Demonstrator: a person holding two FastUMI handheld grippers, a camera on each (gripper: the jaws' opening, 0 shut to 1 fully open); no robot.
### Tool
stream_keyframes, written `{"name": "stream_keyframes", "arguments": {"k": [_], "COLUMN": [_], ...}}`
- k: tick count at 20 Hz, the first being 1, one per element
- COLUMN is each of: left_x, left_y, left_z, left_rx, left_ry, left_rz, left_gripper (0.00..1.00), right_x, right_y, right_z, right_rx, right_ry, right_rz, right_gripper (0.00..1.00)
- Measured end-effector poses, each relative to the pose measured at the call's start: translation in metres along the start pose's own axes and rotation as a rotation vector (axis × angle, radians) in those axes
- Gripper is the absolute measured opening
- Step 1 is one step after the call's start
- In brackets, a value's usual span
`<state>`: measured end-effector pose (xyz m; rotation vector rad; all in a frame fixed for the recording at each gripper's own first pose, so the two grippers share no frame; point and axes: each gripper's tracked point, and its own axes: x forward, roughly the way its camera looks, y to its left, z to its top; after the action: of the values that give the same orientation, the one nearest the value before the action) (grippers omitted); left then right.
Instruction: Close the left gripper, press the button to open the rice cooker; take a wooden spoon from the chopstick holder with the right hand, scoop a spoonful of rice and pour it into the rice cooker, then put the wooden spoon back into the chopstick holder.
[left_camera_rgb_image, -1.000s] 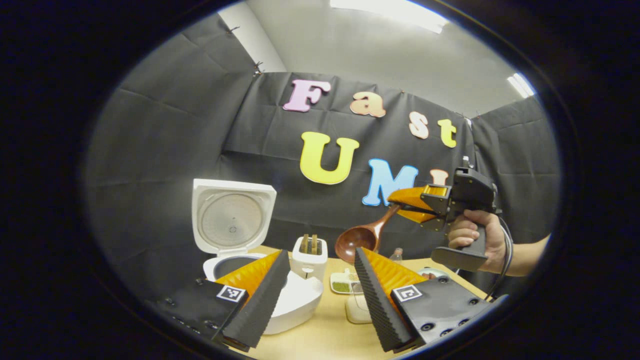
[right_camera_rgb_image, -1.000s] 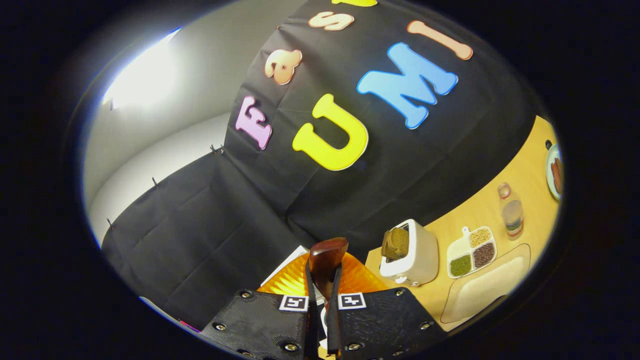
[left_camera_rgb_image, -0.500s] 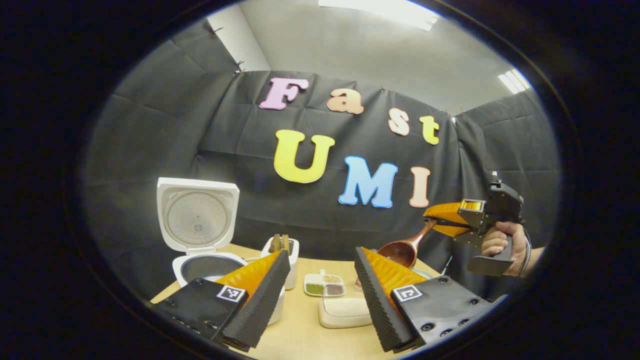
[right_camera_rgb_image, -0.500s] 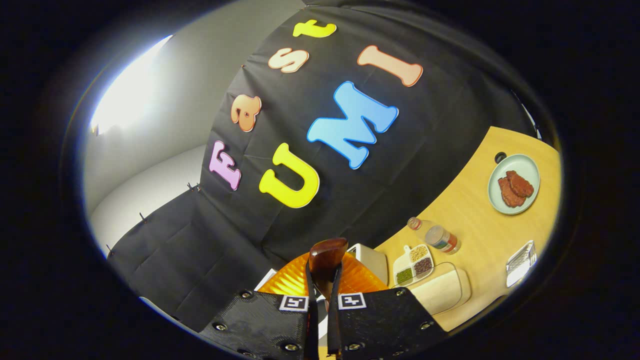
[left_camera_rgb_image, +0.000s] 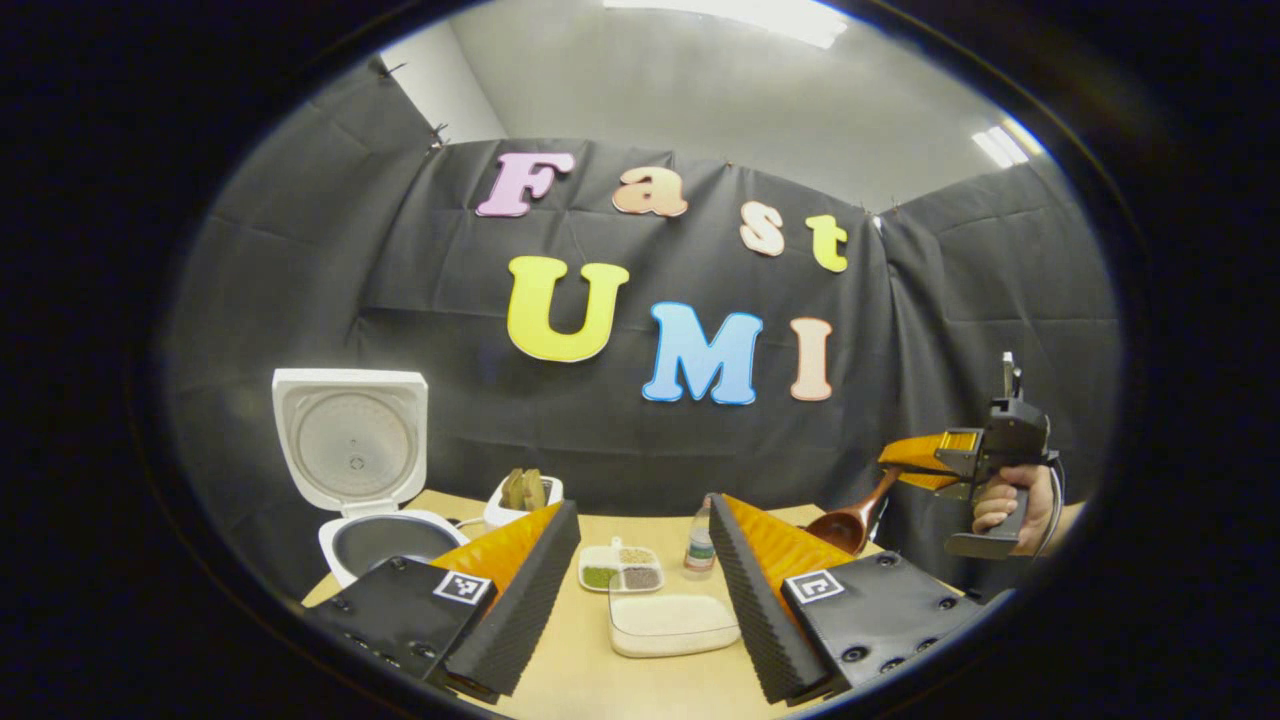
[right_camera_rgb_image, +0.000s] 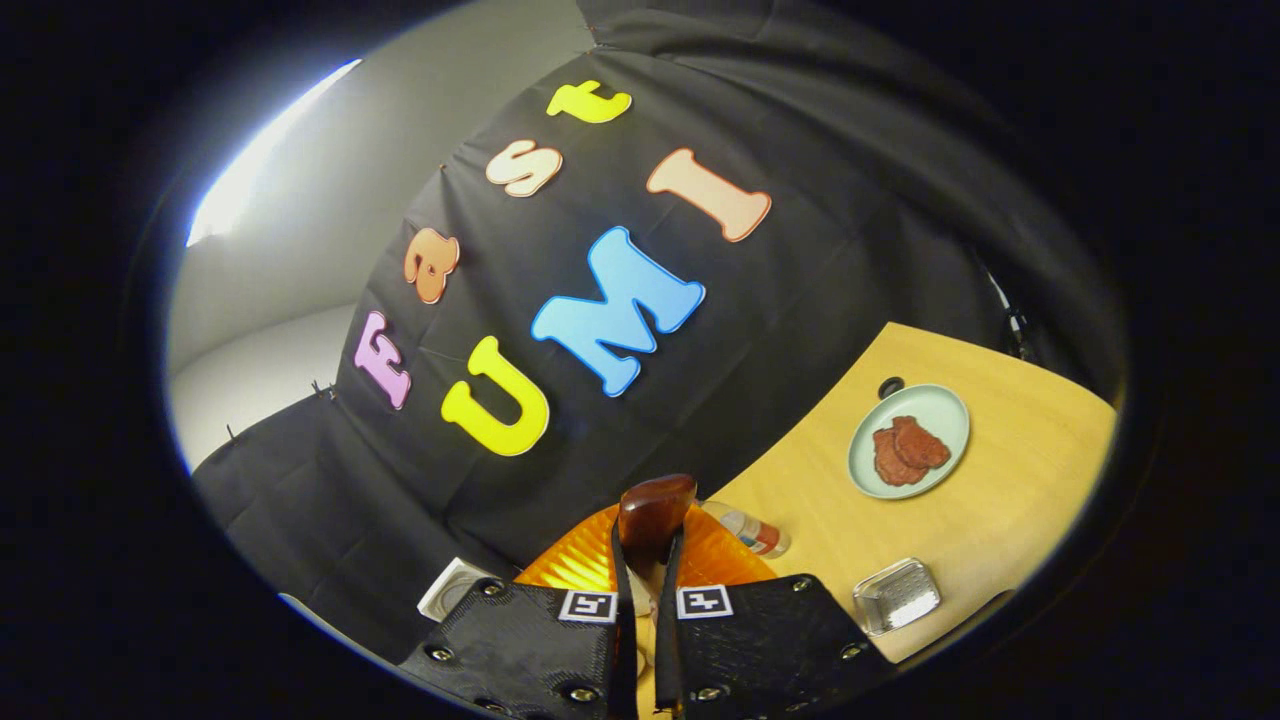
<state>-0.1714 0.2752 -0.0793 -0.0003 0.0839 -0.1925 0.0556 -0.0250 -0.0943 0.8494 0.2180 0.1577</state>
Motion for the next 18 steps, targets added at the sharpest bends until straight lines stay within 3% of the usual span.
{"name": "stream_keyframes", "arguments": {"k": [5,9,18], "left_x": [0.001,-0.001,-0.005], "left_y": [-0.005,-0.004,0.001], "left_z": [0.002,0.001,-0.004], "left_rx": [-0.004,0.004,0.029], "left_ry": [-0.006,0.010,0.043], "left_rz": [-0.006,0.009,0.035], "left_gripper": [0.92,0.92,0.93], "right_x": [-0.003,-0.003,0.009], "right_y": [-0.059,-0.097,-0.149], "right_z": [0.006,0.001,-0.052], "right_rx": [0.005,-0.104,-0.259], "right_ry": [-0.011,-0.007,0.087], "right_rz": [-0.112,-0.207,-0.323], "right_gripper": [0.07,0.07,0.07]}}
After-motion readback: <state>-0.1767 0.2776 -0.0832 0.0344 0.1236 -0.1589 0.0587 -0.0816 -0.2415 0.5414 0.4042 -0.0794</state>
